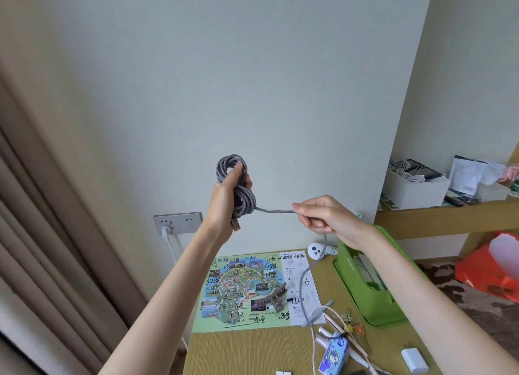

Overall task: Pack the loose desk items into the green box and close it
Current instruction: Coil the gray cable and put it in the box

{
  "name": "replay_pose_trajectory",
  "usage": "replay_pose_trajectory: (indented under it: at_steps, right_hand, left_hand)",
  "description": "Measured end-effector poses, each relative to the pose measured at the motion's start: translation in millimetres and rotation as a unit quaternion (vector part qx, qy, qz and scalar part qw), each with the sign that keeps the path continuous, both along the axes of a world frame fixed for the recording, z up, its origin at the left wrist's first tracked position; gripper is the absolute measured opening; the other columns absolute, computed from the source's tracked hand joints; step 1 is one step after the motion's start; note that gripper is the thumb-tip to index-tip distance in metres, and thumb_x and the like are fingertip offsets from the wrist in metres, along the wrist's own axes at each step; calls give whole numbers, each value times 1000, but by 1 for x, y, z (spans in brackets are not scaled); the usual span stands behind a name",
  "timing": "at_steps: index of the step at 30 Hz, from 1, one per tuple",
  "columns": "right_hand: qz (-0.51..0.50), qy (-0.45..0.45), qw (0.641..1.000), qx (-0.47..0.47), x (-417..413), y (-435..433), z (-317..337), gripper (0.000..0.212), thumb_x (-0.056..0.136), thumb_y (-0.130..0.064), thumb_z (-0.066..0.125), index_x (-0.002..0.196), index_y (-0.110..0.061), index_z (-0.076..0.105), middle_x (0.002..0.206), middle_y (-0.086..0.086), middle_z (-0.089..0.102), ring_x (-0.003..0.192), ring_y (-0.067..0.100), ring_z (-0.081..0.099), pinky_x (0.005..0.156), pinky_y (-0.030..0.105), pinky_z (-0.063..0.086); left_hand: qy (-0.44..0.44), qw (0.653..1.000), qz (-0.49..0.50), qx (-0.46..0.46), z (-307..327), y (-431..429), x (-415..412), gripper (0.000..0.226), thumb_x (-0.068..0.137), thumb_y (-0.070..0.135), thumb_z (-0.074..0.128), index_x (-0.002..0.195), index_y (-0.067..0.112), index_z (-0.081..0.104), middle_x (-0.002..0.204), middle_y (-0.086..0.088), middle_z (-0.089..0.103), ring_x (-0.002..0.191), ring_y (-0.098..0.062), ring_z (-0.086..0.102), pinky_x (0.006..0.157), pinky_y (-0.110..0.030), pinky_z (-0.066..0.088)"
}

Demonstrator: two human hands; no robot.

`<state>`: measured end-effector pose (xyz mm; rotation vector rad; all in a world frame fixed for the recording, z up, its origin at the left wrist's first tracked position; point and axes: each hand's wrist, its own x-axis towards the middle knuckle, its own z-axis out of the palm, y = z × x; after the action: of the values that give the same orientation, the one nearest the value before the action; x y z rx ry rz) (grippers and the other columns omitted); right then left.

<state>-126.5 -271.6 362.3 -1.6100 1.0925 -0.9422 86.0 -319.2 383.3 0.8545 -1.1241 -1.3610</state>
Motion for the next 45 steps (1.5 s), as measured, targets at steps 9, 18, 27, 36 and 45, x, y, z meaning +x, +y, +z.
replay_pose_trajectory:
  at_steps: [9,18,27,36,45]
  right_hand:
    - [-27,1,998,-53,-21,-3,26,28,93,-26,59,68,-14,60,53,-2,35,44,9,23,46,22,16]
    - [-27,65,987,-143,11,-6,43,28,99,-23,54,78,-6,62,48,-8,38,43,3,29,43,12,25]
    - [-82,8,989,-126,11,-9,26,35,102,-32,45,75,-9,47,52,-5,36,45,7,27,42,14,23]
    - [-44,-46,997,-37,21,-13,-1,48,103,-43,36,68,-14,52,51,3,40,41,13,28,40,23,18]
    - [23,-35,999,28,35,-9,-10,50,101,-47,40,63,-18,56,50,-1,43,39,8,32,37,17,23]
  left_hand:
    - [-157,987,-25,-25,-16,-2,13,41,94,45,57,59,23,57,60,1,49,55,-15,38,55,-30,27]
    - [-356,907,-215,-69,-16,23,-20,60,72,79,52,66,19,50,63,-5,45,57,-17,36,56,-29,27]
    - [-214,936,-267,-78,-15,24,-24,38,93,46,57,72,15,55,60,4,43,53,-13,32,53,-27,24]
    - [-191,973,-87,-96,-10,20,-24,47,84,67,53,64,25,60,56,5,36,49,-16,23,52,-37,13]
    - [-153,986,-14,-60,-13,20,-28,47,93,62,46,87,19,67,62,2,47,39,-11,35,35,-17,21]
